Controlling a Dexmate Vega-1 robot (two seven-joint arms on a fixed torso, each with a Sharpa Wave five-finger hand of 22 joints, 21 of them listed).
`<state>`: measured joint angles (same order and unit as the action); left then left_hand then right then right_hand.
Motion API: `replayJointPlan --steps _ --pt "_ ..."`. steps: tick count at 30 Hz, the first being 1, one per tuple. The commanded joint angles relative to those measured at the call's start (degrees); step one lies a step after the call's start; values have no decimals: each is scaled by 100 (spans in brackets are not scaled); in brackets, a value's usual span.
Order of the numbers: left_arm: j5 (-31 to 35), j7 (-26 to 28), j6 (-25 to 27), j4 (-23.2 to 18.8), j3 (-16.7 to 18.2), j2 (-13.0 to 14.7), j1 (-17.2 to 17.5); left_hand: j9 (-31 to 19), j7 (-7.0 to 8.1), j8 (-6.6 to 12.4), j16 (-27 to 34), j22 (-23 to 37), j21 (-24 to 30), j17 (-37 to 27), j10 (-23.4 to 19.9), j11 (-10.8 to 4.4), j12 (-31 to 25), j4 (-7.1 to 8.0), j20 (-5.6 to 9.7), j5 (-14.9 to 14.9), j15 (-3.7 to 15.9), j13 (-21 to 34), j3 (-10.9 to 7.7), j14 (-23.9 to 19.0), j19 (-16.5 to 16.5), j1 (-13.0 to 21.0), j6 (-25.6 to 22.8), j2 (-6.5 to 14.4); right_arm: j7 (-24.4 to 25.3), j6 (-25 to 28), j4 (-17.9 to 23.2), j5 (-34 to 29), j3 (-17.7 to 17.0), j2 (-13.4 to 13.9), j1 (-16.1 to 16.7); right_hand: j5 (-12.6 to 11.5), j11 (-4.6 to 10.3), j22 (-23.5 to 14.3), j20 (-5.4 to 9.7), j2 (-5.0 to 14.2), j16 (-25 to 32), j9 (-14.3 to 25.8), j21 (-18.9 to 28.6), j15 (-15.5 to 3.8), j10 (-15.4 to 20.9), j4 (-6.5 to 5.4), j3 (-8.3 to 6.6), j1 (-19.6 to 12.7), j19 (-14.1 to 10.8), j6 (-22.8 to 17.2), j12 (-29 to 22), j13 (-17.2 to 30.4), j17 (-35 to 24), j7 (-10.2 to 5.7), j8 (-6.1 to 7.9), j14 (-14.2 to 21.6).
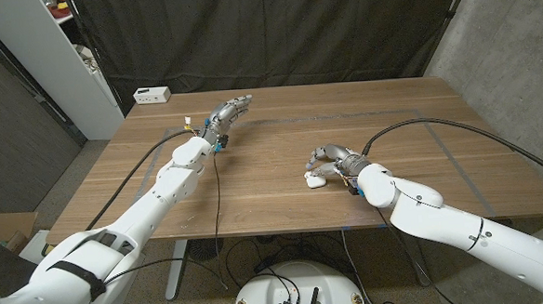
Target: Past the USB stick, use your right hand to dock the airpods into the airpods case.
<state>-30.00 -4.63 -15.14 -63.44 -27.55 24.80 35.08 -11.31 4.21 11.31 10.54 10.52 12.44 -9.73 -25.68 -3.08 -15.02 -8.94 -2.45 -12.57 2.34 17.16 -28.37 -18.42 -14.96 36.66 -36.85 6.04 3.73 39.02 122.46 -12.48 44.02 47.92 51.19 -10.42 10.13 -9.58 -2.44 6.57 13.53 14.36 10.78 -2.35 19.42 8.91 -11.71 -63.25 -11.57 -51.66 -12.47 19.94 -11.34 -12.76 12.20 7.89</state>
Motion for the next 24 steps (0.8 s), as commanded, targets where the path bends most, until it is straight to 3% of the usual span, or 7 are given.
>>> replayJointPlan --steps 1,24 --pt "8 -43 36 103 -27 -44 -78 -13 4 -10 -14 17 -19 -10 -26 7 -5 -12 -35 -38 292 8 -7 43 -5 -44 -27 -4 -271 -58 -63 124 16 44 -140 -29 28 -2 0 10 -1 -6 -16 -715 -41 3 -40 -36 32 14 39 13 -28 -5 -24 -43" --pt "-55 -179 30 279 -22 -72 -146 -13 -1 -17 -18 18 -25 -11 11 25 13 -11 -52 -41 275 10 -5 61 10 -63 -7 -15 -598 127 -100 197 178 13 -420 -74 25 -2 -44 63 3 -63 -23 -693 -107 14 -103 -91 87 58 47 10 -41 -1 -65 -59"
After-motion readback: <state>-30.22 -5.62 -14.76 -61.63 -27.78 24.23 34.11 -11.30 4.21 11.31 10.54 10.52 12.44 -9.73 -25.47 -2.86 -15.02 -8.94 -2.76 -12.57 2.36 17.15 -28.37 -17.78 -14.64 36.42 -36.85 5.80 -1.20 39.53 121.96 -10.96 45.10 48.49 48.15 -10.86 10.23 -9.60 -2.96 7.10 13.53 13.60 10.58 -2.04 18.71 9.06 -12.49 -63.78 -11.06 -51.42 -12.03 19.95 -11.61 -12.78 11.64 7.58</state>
